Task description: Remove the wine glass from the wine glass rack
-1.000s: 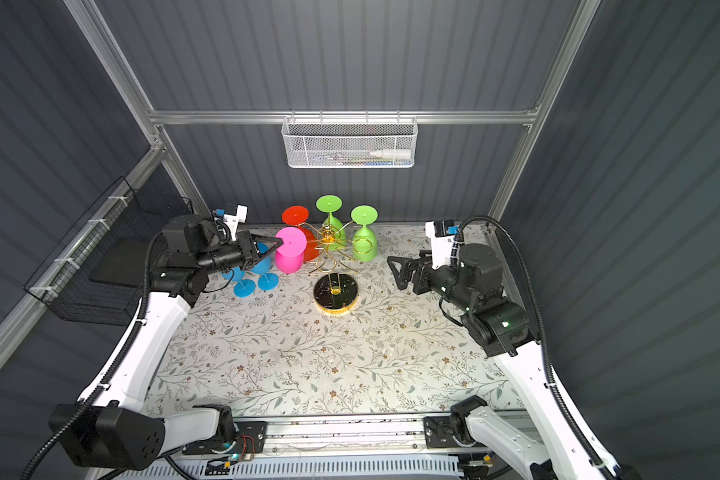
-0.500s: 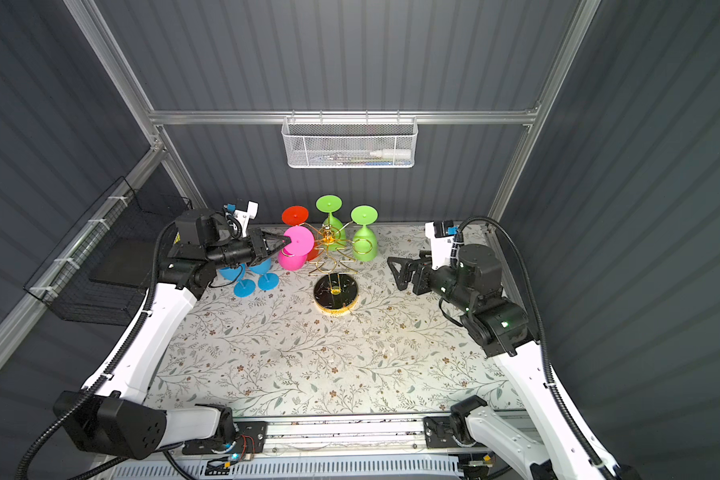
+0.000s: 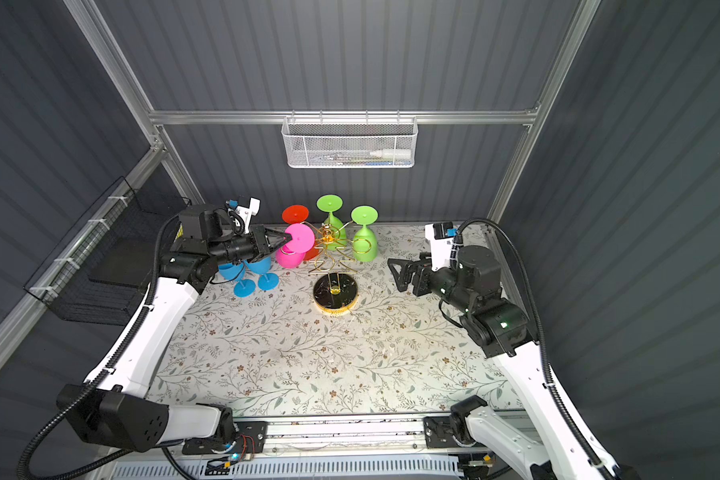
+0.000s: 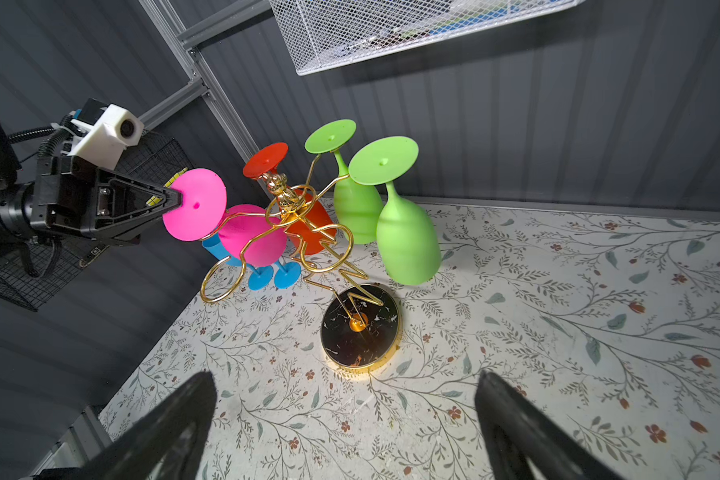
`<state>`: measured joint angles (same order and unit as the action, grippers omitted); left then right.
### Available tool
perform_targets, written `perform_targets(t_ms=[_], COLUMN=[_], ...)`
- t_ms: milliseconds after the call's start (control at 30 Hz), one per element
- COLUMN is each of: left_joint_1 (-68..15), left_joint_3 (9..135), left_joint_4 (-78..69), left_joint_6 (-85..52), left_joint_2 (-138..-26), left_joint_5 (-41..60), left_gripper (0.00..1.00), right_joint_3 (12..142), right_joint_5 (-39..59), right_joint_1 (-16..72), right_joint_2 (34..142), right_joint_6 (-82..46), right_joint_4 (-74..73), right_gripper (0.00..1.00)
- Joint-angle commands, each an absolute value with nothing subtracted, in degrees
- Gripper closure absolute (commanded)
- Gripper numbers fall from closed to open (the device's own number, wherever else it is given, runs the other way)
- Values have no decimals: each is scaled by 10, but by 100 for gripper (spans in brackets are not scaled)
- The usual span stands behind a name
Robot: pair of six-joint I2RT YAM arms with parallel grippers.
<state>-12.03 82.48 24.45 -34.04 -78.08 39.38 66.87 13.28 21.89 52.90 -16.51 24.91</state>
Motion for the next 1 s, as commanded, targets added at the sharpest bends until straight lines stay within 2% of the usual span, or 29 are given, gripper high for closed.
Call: perform_targets(t_ms=[0,967], left_joint_1=[-128,-141], left_joint_3=[849,881], left_joint_4=[248,253], left_joint_6=[-321,-315], left_joint_2=[-788,-827], left_joint_5=[386,327], left_gripper=[100,100], right_joint_3=[663,657], right_joint_5=[127,127], right_joint_1=[215,207], right_joint_2=[520,511], right_joint_6=[-168,-165], right_joint_4=[242,246], right_gripper=[1,1])
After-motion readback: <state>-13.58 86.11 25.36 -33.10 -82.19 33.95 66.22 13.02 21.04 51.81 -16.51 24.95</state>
